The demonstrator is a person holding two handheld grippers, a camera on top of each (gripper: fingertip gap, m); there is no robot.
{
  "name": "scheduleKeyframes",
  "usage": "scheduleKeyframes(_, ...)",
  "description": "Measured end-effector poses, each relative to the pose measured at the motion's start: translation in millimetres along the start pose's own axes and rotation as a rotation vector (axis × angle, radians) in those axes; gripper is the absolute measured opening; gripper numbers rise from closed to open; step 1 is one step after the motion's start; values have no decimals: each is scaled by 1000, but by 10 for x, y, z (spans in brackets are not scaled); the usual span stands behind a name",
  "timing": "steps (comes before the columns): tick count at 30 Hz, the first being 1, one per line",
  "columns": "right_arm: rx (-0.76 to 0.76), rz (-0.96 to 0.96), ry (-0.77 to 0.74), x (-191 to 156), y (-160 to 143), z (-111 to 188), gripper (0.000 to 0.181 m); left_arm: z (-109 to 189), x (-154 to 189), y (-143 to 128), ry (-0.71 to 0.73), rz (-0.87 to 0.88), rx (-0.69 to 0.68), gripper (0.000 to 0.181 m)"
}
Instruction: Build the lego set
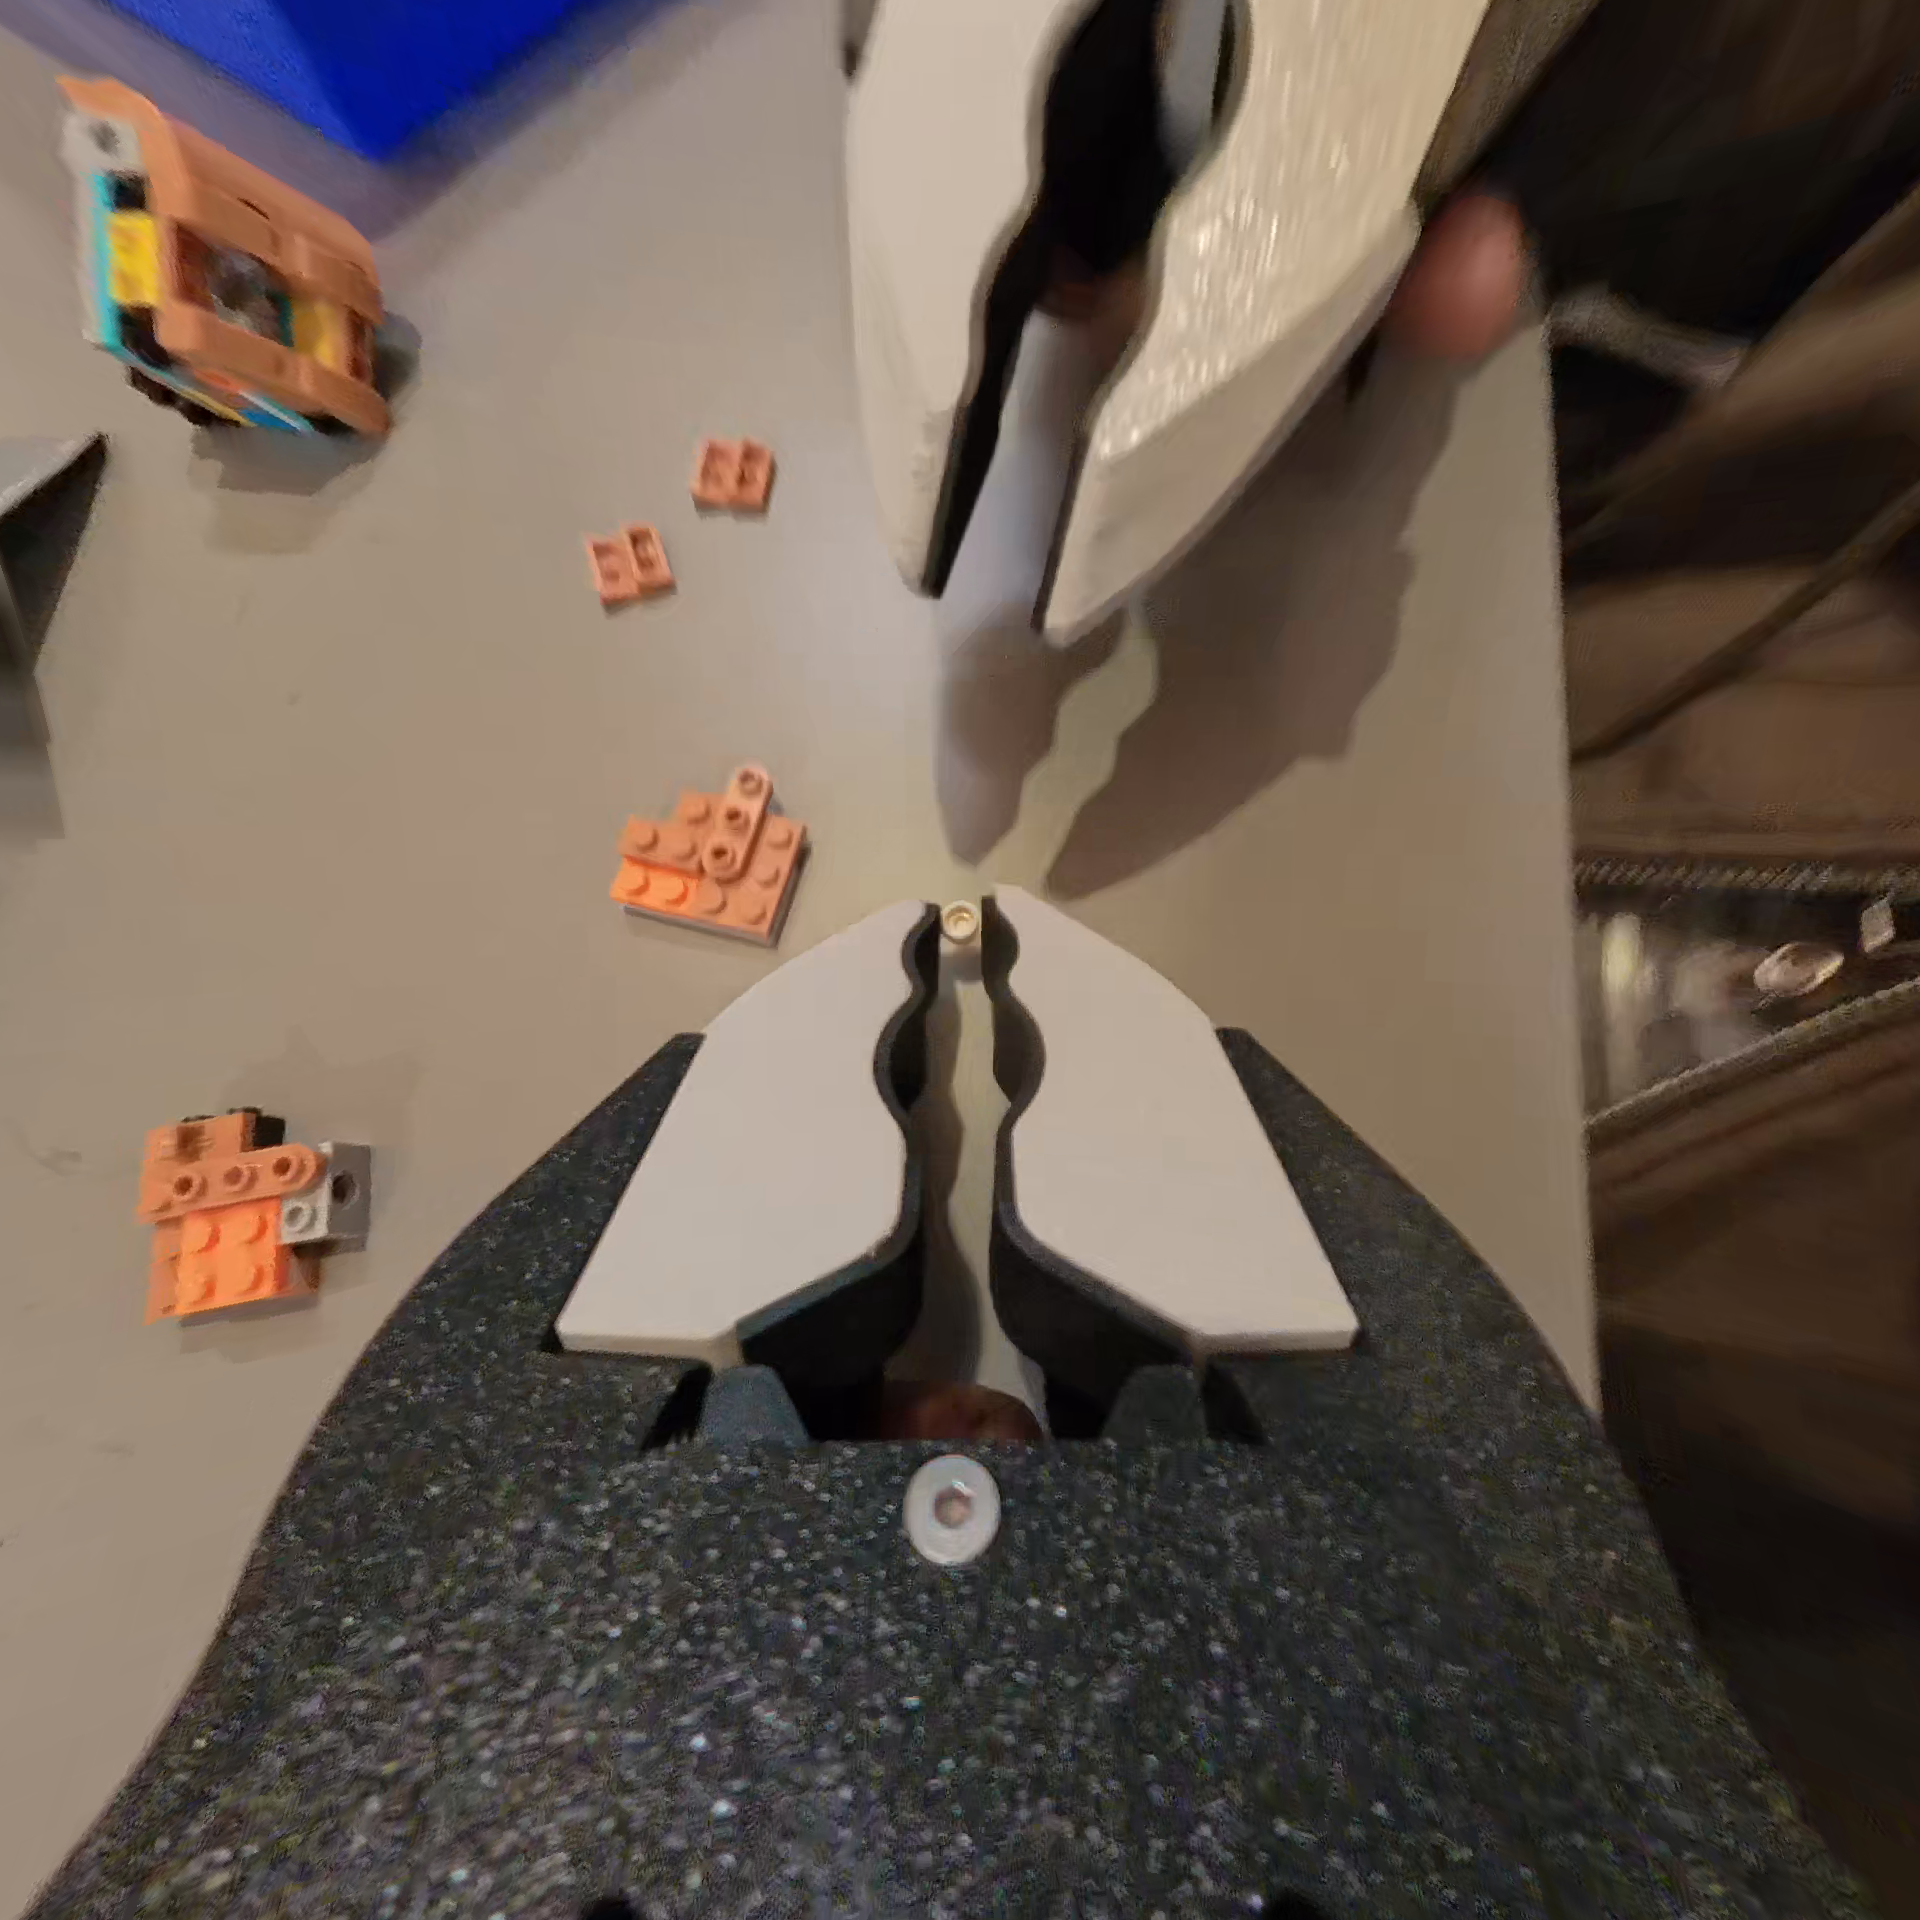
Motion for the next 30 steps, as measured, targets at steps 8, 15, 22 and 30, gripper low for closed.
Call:
scheduleKeyframes(8, 357, 363, -254, -215, 204, 263, 15, 314, 21, 137, -307, 384, 816, 7)
scheduleKeyframes(15, 364, 547, -306, -374, 243, 146, 14, 234, 9, 129, -519, 513, 928, 7)
scheduleKeyframes(22, 377, 613, -378, -432, 280, 82, 14, 197, -2, 129, -544, 547, 934, 7)
scheduleKeyframes(30, 382, 614, -409, -441, 298, 62, 12, 183, 4, 131, -551, 557, 945, 7)
Point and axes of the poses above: each gripper's, where its closed fingertips meet, z back along the fingers, y out of its top, x = y × z across the jaws, the point moved 10 cm from there along z, back along the fingers, and after that the axes turned 7 degrees about -y, right-handed, at the moved point
